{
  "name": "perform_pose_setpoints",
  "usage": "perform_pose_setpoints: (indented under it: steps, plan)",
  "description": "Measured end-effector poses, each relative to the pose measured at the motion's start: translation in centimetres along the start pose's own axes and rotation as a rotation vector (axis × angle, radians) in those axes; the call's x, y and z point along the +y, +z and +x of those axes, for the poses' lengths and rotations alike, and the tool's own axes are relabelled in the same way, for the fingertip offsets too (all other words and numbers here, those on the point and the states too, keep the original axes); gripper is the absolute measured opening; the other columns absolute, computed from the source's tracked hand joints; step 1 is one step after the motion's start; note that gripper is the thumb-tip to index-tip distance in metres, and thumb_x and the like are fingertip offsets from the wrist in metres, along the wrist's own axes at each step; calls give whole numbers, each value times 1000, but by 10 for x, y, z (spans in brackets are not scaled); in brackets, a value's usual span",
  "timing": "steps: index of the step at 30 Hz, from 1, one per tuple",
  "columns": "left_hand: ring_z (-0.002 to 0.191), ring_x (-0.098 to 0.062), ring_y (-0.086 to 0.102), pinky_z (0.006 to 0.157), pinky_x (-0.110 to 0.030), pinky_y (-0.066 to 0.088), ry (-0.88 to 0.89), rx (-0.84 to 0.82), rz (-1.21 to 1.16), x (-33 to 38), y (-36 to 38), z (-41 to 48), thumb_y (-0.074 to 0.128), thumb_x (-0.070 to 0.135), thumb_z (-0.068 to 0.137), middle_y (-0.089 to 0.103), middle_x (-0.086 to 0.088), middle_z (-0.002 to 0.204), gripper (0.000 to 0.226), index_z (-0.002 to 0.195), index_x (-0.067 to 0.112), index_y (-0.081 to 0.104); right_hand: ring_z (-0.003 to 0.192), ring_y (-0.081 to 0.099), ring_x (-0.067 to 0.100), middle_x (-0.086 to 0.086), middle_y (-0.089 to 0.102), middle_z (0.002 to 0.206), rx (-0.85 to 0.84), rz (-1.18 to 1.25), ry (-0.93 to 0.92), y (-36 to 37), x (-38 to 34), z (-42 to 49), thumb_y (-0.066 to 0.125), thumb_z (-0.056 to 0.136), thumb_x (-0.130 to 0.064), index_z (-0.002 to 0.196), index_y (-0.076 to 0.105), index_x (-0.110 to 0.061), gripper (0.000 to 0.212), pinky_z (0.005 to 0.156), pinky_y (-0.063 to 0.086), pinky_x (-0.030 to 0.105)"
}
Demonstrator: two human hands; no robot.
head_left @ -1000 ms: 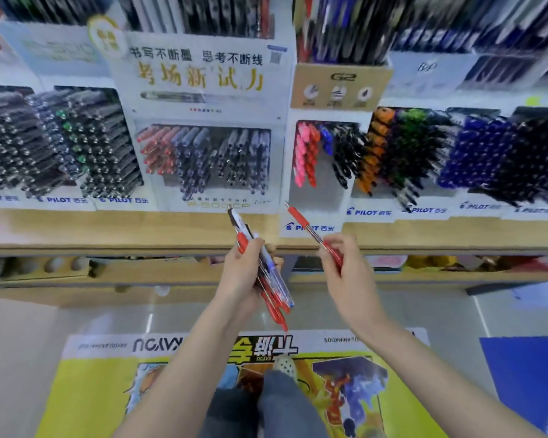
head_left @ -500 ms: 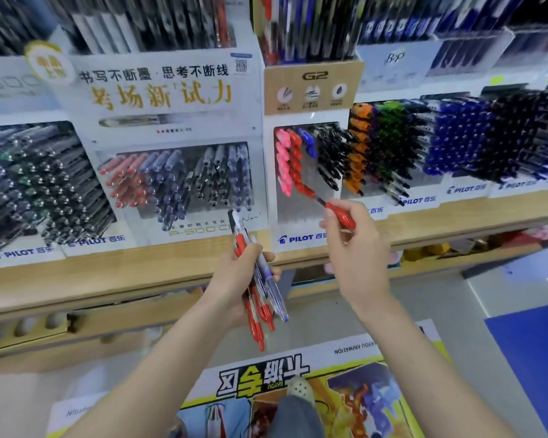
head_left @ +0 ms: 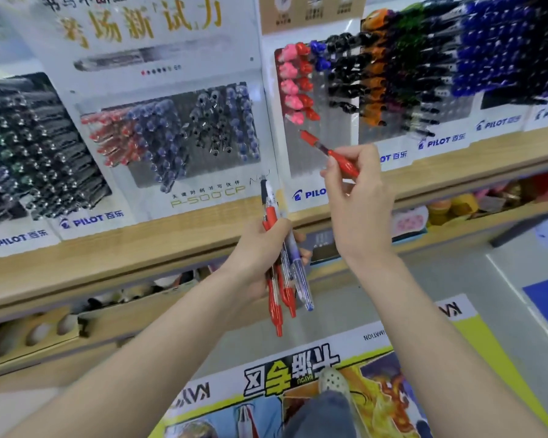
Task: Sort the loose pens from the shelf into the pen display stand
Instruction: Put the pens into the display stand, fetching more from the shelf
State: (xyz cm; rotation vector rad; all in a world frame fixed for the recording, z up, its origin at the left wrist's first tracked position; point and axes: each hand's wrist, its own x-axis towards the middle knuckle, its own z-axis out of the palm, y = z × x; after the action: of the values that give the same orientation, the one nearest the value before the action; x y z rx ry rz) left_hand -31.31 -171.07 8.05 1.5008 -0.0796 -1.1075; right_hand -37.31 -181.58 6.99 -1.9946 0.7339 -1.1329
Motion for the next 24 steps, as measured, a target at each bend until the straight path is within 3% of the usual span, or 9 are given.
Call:
perform_pose_setpoints:
  steps: [7, 15, 19, 24]
  plan:
    - [43, -13, 58, 44, -21, 50, 4, 9, 71, -9, -9, 4, 48, 18, 97, 59, -12, 71, 18, 102, 1, 52, 72, 59, 20, 6, 61, 79, 73, 5, -57, 8, 4, -6, 48, 96, -18, 97, 50, -10, 8, 61, 47, 38]
    - [44, -13, 60, 44, -21, 50, 6, 27, 103, -6, -10, 3, 49, 19, 97, 60, -13, 73, 21, 105, 0, 53, 74, 61, 19, 2, 59, 82, 29, -30, -52, 15, 5, 12, 47, 97, -16, 101, 51, -7, 11, 63, 49, 36]
    - [43, -13, 59, 44, -21, 49, 13, 42, 115, -6, -11, 1, 48, 18, 96, 61, -11, 69, 20, 100, 0, 54, 75, 55, 14, 1, 56, 86, -1, -96, -100, 20, 0, 24, 47, 97, -13, 103, 52, -4, 11, 64, 46, 29]
    - [43, -13, 59, 43, -21, 49, 12, 56, 105, -5, -13, -2, 49, 17, 96, 60, -12, 67, 18, 98, 0, 54, 77, 52, 17, 3, 56, 88, -18, -145, -105, 25, -3, 34, 49, 96, -14, 99, 53, -4, 11, 64, 45, 32]
